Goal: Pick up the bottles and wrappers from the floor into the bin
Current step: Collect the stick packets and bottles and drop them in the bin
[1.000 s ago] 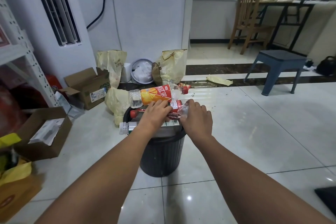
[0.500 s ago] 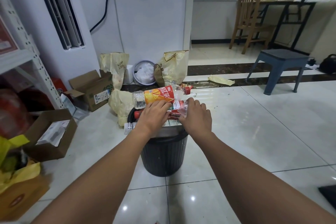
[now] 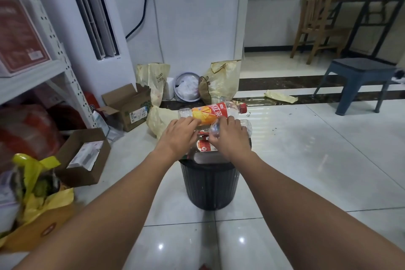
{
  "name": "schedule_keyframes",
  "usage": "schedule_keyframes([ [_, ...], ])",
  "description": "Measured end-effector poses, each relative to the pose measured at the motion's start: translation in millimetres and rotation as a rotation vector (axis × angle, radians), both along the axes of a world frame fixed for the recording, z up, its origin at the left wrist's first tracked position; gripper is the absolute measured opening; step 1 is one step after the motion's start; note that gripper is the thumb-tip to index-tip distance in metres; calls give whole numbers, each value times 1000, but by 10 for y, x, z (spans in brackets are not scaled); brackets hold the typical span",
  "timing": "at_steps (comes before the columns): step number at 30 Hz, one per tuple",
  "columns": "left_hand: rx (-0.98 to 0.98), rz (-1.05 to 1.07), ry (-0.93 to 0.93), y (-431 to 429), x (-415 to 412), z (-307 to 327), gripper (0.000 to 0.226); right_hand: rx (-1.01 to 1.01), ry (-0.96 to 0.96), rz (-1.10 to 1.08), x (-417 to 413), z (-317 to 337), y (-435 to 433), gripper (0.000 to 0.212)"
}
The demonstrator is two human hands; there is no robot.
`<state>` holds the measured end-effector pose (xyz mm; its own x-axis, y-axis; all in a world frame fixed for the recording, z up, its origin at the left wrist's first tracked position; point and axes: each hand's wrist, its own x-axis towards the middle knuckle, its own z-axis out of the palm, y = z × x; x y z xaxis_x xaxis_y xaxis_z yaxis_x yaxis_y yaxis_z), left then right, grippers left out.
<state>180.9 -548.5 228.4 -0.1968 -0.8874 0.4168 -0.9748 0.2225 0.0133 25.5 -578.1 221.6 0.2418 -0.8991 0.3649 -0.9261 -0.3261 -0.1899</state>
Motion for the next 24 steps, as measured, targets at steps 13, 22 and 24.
schedule_keyframes([
  [13,-12,32,-18,-102,87,-5,34,-126,147,17,53,-78,-121,60],
  [22,-32,10,-63,-70,-43,-147,23,-107,5,108,82,-221,-145,51],
  [24,-36,12,-66,-66,-37,-174,22,-100,-52,114,77,-242,-133,50],
])
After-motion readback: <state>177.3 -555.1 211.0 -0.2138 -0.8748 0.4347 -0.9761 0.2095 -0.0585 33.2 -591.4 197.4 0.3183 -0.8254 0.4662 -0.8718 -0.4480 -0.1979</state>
